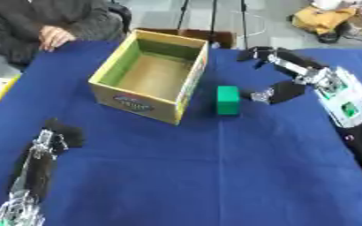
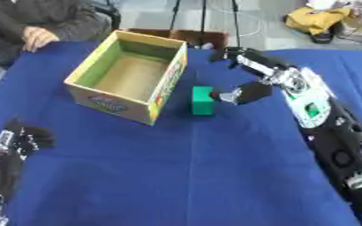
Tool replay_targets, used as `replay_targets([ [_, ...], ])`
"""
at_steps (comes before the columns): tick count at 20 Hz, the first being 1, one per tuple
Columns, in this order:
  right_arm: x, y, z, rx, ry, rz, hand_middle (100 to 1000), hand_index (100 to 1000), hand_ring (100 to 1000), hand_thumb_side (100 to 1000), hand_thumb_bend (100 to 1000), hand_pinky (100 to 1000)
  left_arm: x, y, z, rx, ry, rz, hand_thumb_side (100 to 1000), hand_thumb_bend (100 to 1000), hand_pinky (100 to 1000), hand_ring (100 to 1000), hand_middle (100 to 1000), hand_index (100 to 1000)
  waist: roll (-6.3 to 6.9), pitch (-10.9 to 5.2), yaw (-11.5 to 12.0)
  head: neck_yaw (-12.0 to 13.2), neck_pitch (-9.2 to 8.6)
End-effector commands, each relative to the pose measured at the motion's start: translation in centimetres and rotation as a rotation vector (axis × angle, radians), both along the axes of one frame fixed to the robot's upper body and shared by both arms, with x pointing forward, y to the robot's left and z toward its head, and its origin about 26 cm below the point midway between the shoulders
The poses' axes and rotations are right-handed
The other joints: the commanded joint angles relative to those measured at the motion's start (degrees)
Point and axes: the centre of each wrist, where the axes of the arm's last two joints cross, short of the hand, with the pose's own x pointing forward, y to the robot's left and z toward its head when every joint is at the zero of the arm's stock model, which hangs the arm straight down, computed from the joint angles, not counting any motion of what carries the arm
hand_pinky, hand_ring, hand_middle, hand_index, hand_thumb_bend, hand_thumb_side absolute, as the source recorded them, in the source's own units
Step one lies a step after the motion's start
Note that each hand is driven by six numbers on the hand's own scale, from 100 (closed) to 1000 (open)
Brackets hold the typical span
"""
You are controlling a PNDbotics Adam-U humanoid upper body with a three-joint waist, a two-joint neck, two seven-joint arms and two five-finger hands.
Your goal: Pick up objects on the table and place them in the box.
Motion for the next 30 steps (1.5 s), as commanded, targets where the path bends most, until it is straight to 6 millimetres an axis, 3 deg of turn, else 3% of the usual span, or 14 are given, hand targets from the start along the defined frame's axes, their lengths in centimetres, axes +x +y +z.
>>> replay_targets([
  [1, 0.5, 0.1, 0.6, -0.03, -0.038, -0.007, 900, 914, 917, 515, 378, 788, 0.1, 0.0, 0.7, 0.013, -0.024, -0.012, 1000, 373, 665, 631, 564, 617, 0.14, -0.78, 0.22, -0.34, -0.6],
  [14, 0.9, 0.9, -1.7, -0.063, -0.006, -0.003, 875, 911, 881, 531, 330, 767, 0.1, -0.1, 0.6, 0.009, -0.022, -0.016, 1000, 372, 666, 632, 564, 616, 0.59, -0.38, 0.83, -0.6, -0.17],
  [20, 0.9, 1.1, -2.4, -0.087, 0.011, -0.001, 800, 903, 821, 523, 312, 753, 0.1, -0.2, 0.6, 0.008, -0.022, -0.016, 1000, 372, 666, 632, 564, 616, 0.71, -0.29, 1.02, -0.56, -0.06],
  [24, 0.8, 1.3, -2.8, -0.093, 0.012, 0.003, 673, 867, 792, 481, 283, 745, 0.1, -0.2, 0.6, 0.008, -0.022, -0.016, 1000, 372, 667, 632, 564, 616, 0.74, -0.29, 0.98, -0.51, -0.07],
  [26, 0.8, 1.3, -2.9, -0.091, 0.006, 0.002, 549, 784, 763, 429, 246, 727, 0.1, -0.2, 0.6, 0.007, -0.022, -0.016, 1000, 372, 667, 632, 564, 616, 0.73, -0.31, 0.97, -0.46, -0.09],
  [30, 0.7, 1.3, -3.0, -0.078, -0.016, -0.012, 384, 574, 692, 334, 167, 678, 0.1, -0.2, 0.6, 0.007, -0.021, -0.015, 1000, 372, 667, 632, 564, 616, 0.74, -0.35, 0.96, -0.41, -0.1],
])
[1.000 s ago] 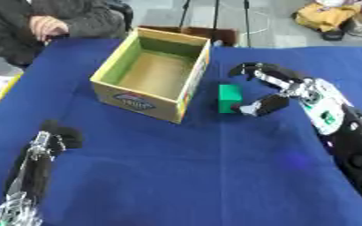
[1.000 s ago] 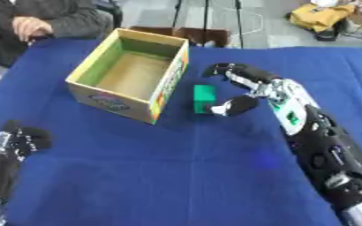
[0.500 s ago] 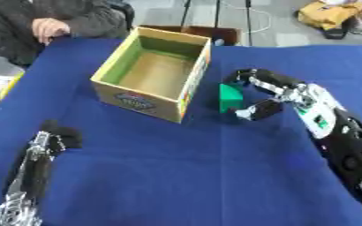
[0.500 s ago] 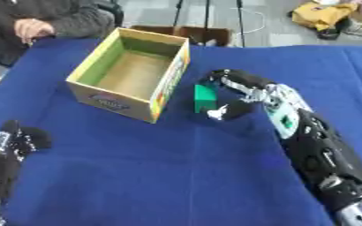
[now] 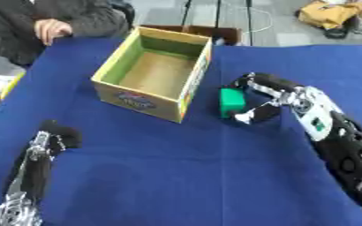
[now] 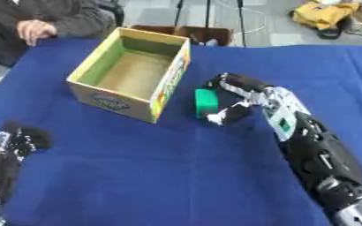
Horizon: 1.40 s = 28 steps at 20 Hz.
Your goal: Pick up objects on the table and place them in the box.
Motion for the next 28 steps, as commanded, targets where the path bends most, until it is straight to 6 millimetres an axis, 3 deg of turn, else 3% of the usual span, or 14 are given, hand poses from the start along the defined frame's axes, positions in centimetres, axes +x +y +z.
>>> replay_targets([
  [1, 0.1, 0.0, 1.1, 0.009, -0.054, -0.012, 335, 520, 654, 302, 139, 657, 0.1, 0.0, 0.6, 0.006, -0.021, -0.007, 1000, 372, 667, 632, 564, 616, 0.06, -0.98, 0.05, 0.07, -0.12],
  [5, 0.1, -0.1, 2.4, 0.075, -0.125, -0.034, 275, 462, 603, 267, 100, 630, 0.1, 0.0, 0.5, 0.007, -0.02, -0.006, 1000, 373, 668, 632, 564, 616, -0.13, -1.13, -0.03, 0.18, -0.17],
  [10, 0.0, 0.1, 5.7, 0.198, -0.199, -0.056, 268, 455, 595, 254, 100, 619, 0.1, 0.0, 0.7, 0.007, -0.023, -0.01, 1000, 374, 668, 633, 564, 616, -0.58, -1.47, 0.8, 0.13, -0.38],
  [17, 0.1, 0.4, 9.5, 0.213, -0.259, -0.068, 280, 465, 602, 228, 105, 626, 0.6, -1.4, 1.4, 0.006, -0.04, -0.076, 1000, 380, 668, 633, 564, 616, -2.38, -1.93, 7.29, -1.82, -1.74],
  [23, 0.7, 1.8, 9.1, 0.159, -0.236, -0.058, 307, 489, 622, 270, 100, 642, 0.9, -2.5, 2.0, 0.01, -0.054, -0.136, 1000, 379, 669, 633, 564, 616, -3.39, -1.14, 11.49, -3.22, -2.71],
  [28, 0.7, 3.6, 8.1, 0.05, -0.222, 0.008, 425, 571, 687, 336, 100, 679, 1.0, -2.7, 2.2, 0.004, -0.057, -0.143, 1000, 381, 670, 633, 564, 616, -3.51, -0.61, 11.71, -3.97, -2.59],
])
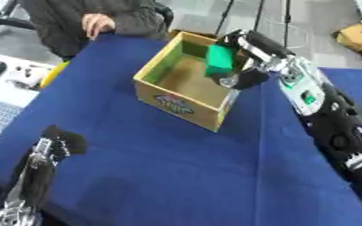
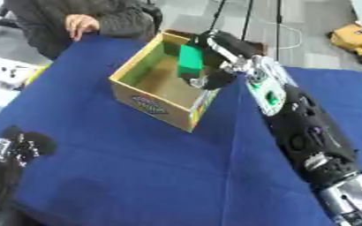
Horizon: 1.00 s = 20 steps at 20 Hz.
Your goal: Pick up objects on the table and place them in the box.
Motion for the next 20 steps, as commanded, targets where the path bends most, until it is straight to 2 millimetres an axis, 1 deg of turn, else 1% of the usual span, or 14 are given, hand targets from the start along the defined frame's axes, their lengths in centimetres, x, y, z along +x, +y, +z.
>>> replay_targets([
  [1, -0.1, 1.2, 1.1, -0.093, -0.035, 0.054, 452, 600, 703, 353, 110, 689, 0.1, -0.3, 0.8, -0.004, -0.028, -0.016, 1000, 382, 670, 633, 564, 616, 0.17, -0.69, -0.26, -0.44, -0.55],
  [2, -0.2, 1.5, 0.9, -0.127, -0.034, 0.073, 494, 658, 728, 389, 121, 707, 0.1, -0.3, 0.9, -0.004, -0.028, -0.016, 1000, 382, 670, 633, 564, 616, 0.12, -0.65, -0.42, -0.45, -0.52],
  [4, -0.3, 2.0, 0.8, -0.188, -0.032, 0.106, 583, 734, 763, 459, 152, 738, 0.2, -0.3, 0.9, -0.004, -0.028, -0.015, 1000, 383, 670, 634, 564, 616, 0.03, -0.64, -0.64, -0.46, -0.45],
  [8, -0.4, 2.2, 0.9, -0.232, -0.033, 0.134, 730, 808, 798, 554, 229, 770, 0.2, -0.3, 0.8, -0.004, -0.026, -0.014, 1000, 383, 670, 634, 564, 616, -0.07, -0.76, -0.89, -0.46, -0.41],
  [10, -0.5, 1.8, 1.1, -0.232, -0.041, 0.132, 798, 845, 816, 595, 253, 781, 0.2, -0.2, 0.8, -0.003, -0.025, -0.012, 1000, 384, 671, 634, 564, 616, -0.12, -0.83, -1.06, -0.41, -0.41],
  [14, -0.7, 0.7, 1.3, -0.216, -0.054, 0.115, 844, 868, 835, 614, 237, 792, 0.2, -0.2, 0.8, -0.003, -0.026, -0.011, 1000, 384, 671, 634, 564, 616, -0.2, -0.86, -1.44, -0.36, -0.5],
  [15, -0.8, 0.5, 1.3, -0.21, -0.057, 0.11, 882, 886, 850, 636, 199, 804, 0.2, -0.2, 0.8, -0.002, -0.026, -0.01, 1000, 384, 671, 634, 564, 616, -0.21, -0.87, -1.55, -0.37, -0.49],
  [16, -0.9, 0.3, 1.4, -0.205, -0.06, 0.106, 887, 886, 851, 631, 201, 804, 0.2, -0.2, 0.8, -0.002, -0.026, -0.01, 1000, 385, 671, 634, 564, 616, -0.22, -0.87, -1.62, -0.37, -0.49],
  [17, -0.9, 0.1, 1.5, -0.199, -0.063, 0.101, 891, 887, 852, 633, 179, 804, 0.2, -0.2, 0.8, -0.002, -0.025, -0.01, 1000, 384, 671, 634, 564, 616, -0.21, -0.88, -1.71, -0.34, -0.46],
  [18, -1.0, 0.1, 1.6, -0.191, -0.067, 0.097, 888, 883, 850, 636, 132, 802, 0.2, -0.1, 0.8, -0.002, -0.025, -0.009, 1000, 384, 671, 634, 563, 616, -0.19, -0.9, -1.79, -0.33, -0.44],
  [19, -1.0, 0.0, 1.7, -0.174, -0.074, 0.094, 872, 867, 844, 620, 122, 798, 0.2, -0.1, 0.8, -0.002, -0.024, -0.008, 1000, 385, 672, 634, 563, 616, -0.13, -0.93, -1.95, -0.32, -0.42],
  [20, -1.1, 0.0, 1.8, -0.155, -0.083, 0.093, 830, 848, 832, 611, 100, 791, 0.2, -0.1, 0.8, -0.003, -0.024, -0.007, 1000, 385, 672, 634, 563, 616, -0.05, -0.95, -2.17, -0.29, -0.4],
])
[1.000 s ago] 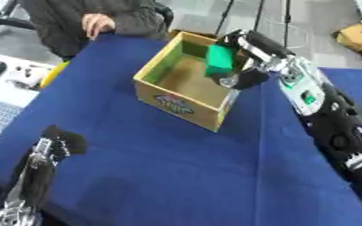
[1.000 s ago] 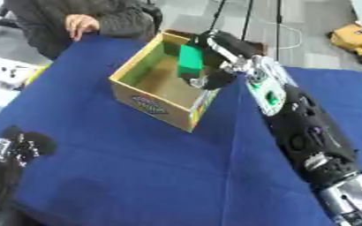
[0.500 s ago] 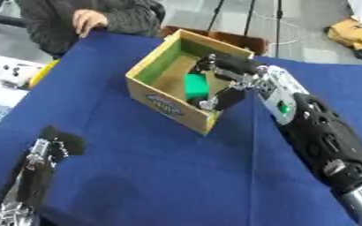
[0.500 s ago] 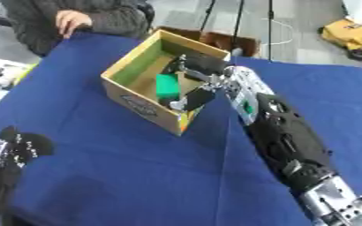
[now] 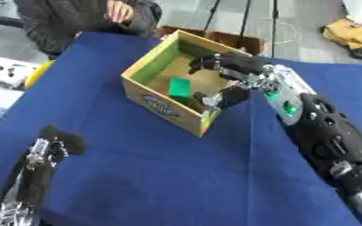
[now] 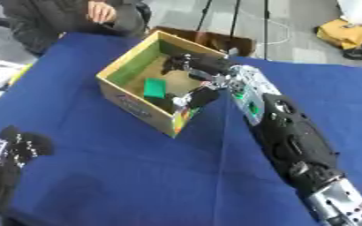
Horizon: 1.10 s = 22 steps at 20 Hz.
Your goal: Pick up objects on the table and place them in the box.
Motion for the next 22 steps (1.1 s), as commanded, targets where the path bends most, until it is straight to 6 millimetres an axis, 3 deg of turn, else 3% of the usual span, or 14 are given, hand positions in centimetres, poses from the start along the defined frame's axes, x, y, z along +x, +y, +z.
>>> replay_targets([
  [1, -0.4, -0.6, 2.3, 0.062, -0.073, 0.001, 799, 837, 815, 594, 100, 780, 0.1, 0.3, 0.6, 0.003, -0.02, 0.002, 1000, 384, 672, 634, 563, 616, 0.53, -1.26, -0.56, 0.22, -0.38],
  [4, -1.0, -0.9, 3.0, 0.201, -0.102, 0.006, 751, 812, 776, 566, 100, 738, 0.0, 0.5, 0.4, 0.003, -0.014, 0.015, 1000, 384, 672, 634, 563, 616, 0.88, -1.5, -2.41, 0.93, -0.13],
  [8, -2.9, -1.6, 4.2, 0.493, -0.092, 0.039, 733, 800, 748, 569, 100, 690, -0.3, 1.5, -0.3, 0.001, 0.003, 0.061, 1000, 384, 673, 635, 564, 616, 1.78, -2.12, -6.7, 3.73, 0.33],
  [11, -5.5, -3.1, 4.3, 0.668, -0.03, 0.078, 758, 816, 744, 648, 100, 666, -0.4, 2.1, -0.3, -0.003, 0.003, 0.091, 1000, 384, 673, 635, 565, 616, 2.21, -2.3, -10.21, 5.76, 0.35],
  [12, -6.5, -3.8, 3.9, 0.719, 0.011, 0.088, 772, 825, 748, 812, 100, 663, -0.4, 2.2, -0.3, -0.003, 0.003, 0.1, 990, 402, 673, 635, 564, 616, 2.29, -2.27, -11.31, 6.52, 0.26],
  [13, -7.5, -4.4, 3.6, 0.764, 0.055, 0.097, 773, 826, 748, 695, 100, 659, -0.4, 2.3, -0.3, -0.004, 0.0, 0.107, 1000, 386, 673, 637, 566, 616, 2.36, -2.24, -12.29, 7.15, 0.22],
  [18, -12.3, -7.6, 1.8, 0.987, 0.197, 0.084, 758, 814, 738, 796, 100, 643, -0.4, 3.2, -0.2, -0.015, -0.007, 0.159, 1000, 385, 674, 638, 568, 616, 3.05, -2.36, -16.39, 9.63, 0.05],
  [22, -14.5, -9.4, -1.3, 1.19, 0.274, -0.022, 716, 788, 709, 865, 100, 621, -0.5, 3.8, -0.2, -0.024, -0.011, 0.197, 1000, 384, 674, 640, 569, 616, 3.62, -2.42, -18.14, 10.69, 0.01],
])
